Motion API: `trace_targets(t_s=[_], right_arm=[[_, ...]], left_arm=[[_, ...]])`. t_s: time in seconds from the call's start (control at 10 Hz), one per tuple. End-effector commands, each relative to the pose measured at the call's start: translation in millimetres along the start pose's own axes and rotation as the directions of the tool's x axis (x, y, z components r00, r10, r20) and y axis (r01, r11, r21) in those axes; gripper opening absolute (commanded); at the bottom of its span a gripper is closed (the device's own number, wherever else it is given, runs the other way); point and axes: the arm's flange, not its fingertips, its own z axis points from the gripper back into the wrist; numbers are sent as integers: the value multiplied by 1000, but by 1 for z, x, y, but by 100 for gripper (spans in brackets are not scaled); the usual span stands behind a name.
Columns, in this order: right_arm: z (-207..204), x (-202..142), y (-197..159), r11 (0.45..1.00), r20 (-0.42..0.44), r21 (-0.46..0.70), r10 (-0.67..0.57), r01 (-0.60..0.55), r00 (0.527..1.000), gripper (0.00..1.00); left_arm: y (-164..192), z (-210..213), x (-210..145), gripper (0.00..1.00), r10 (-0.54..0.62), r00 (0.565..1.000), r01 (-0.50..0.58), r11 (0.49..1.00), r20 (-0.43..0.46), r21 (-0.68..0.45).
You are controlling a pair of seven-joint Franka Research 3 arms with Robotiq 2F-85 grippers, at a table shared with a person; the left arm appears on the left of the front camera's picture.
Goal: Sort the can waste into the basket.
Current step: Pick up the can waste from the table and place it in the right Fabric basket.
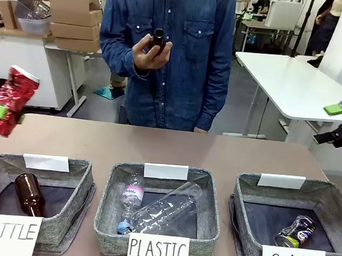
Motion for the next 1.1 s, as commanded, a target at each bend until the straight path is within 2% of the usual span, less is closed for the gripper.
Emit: trace_targets(t_s=[0.0, 0.5, 0.6, 0.8, 1.0], right_arm=[[1, 0, -1, 1000, -1, -14, 22, -22, 1000, 100], [1, 0, -1, 1000, -1, -14, 22, -22, 1000, 100], [1, 0, -1, 1000, -1, -14, 22, -22, 1000, 100], [1, 0, -1, 1000, -1, -14, 22, -22, 1000, 100], [1, 0, -1, 1000, -1, -14, 22, -22, 1000, 100]], left_arm=[[-2, 0, 0, 0, -5, 1000, 5, 1000, -4, 7], [-2, 0, 0, 0, -5, 1000, 5, 1000, -4, 7], [2, 1, -1, 47, 20, 1000, -19, 1000, -16, 23], [11, 50, 16, 47, 35, 997, -38, 999, 73, 38], [1, 101, 19, 47, 19, 977, -30, 998, 210, 50]])
